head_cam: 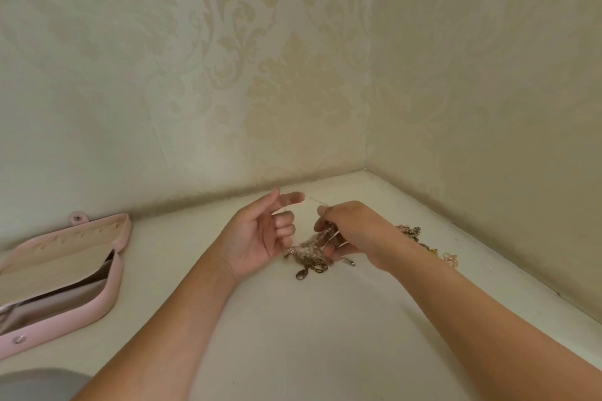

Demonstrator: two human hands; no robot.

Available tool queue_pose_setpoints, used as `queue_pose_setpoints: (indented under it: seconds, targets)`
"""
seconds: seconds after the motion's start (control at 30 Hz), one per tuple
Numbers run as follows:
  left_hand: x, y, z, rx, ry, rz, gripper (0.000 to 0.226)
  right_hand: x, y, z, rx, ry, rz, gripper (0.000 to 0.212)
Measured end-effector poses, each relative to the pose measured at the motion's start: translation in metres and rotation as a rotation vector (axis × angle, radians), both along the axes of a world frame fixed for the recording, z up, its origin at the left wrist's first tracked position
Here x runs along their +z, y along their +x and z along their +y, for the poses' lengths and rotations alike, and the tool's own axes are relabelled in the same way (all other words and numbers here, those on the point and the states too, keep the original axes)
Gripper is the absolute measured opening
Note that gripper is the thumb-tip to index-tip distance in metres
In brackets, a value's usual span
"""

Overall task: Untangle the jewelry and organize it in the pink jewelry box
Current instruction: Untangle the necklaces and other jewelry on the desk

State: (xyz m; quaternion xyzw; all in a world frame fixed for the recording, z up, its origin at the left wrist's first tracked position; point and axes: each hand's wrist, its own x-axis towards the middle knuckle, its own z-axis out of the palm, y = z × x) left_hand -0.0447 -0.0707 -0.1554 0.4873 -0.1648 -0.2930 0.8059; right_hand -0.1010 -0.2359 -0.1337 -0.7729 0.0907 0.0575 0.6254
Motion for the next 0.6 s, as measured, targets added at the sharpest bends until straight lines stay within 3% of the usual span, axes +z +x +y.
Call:
queue_pose_setpoints:
  seconds: [0.17,0.27,0.37,0.47,0.6]
  targets:
    - [0.0,-0.003,0.0,-0.111,0.144,-0.068,0.049,-0.006,0.003,0.002,-0.029,-0.084,-0.065,0.032]
    - [-0.001,-0.002,0.0,-0.082,0.149,-0.069,0.033,0.001,0.005,-0.009,-0.079,-0.109,-0.063,0.037]
    - [-0.001,-0.002,0.0,-0.031,0.145,-0.064,0.034,0.011,0.003,-0.022,-0.125,-0.23,-0.089,0.038]
    - [-0.002,0.001,0.0,0.039,0.151,-0.065,0.04,0.019,-0.002,-0.035,-0.04,-0.472,-0.116,0.033]
    - [-0.005,0.003,0.0,0.065,0.226,-0.138,0.043,0.026,-0.01,-0.041,0.099,-0.543,-0.105,0.025]
